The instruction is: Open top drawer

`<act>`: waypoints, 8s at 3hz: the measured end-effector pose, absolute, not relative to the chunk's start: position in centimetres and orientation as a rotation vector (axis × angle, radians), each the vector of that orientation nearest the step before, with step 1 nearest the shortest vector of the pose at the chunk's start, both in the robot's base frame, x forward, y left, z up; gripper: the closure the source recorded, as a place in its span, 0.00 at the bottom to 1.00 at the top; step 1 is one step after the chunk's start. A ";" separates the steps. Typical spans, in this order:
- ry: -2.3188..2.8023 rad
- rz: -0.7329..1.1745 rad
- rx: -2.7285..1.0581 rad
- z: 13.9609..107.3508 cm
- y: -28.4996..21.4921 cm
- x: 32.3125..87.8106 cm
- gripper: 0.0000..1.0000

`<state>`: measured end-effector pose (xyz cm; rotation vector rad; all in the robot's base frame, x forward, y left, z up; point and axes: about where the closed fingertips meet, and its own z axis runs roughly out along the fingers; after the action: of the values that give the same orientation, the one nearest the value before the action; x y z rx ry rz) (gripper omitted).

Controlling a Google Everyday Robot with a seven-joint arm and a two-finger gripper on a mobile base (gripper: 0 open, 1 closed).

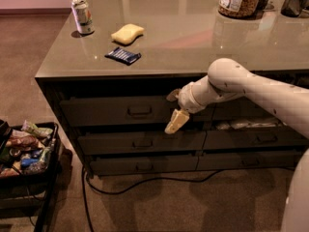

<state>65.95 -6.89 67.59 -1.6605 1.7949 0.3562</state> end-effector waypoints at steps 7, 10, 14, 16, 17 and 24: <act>1.696 0.288 -1.704 65.2 -4.6 67.1 0.00; 1.696 0.288 -1.704 65.2 -4.6 67.1 0.65; 1.696 0.288 -1.704 65.4 -4.7 67.5 1.00; 1.700 0.301 -1.712 65.5 -4.7 67.5 1.00; 1.705 0.307 -1.710 65.7 -4.7 67.6 1.00; 1.724 0.297 -1.679 67.0 -5.5 69.3 1.00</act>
Offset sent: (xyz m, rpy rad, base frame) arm 0.0227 0.0072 0.0250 0.0055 -0.1285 0.0385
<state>69.26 -5.47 66.99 -1.6794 1.7241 0.2971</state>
